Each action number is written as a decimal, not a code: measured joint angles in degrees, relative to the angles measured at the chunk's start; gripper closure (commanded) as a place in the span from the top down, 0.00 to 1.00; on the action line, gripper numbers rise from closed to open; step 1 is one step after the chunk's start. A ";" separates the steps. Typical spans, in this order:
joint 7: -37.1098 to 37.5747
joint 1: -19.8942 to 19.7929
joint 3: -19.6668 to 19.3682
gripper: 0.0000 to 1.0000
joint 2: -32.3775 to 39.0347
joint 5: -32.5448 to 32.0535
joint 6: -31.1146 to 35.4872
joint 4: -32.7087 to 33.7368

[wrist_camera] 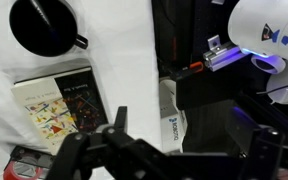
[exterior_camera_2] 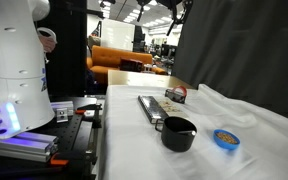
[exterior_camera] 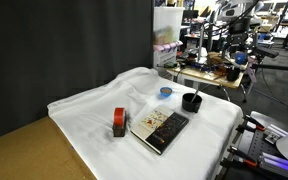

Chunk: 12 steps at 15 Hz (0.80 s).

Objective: Pick up the pen from the black cup and put it on the book.

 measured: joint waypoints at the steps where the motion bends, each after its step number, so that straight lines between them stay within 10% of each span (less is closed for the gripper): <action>1: 0.15 0.00 0.20 1.00 0.13 -0.70 1.34 -0.25; 12: 1.20 -0.43 0.56 1.00 1.27 -1.45 10.78 -4.32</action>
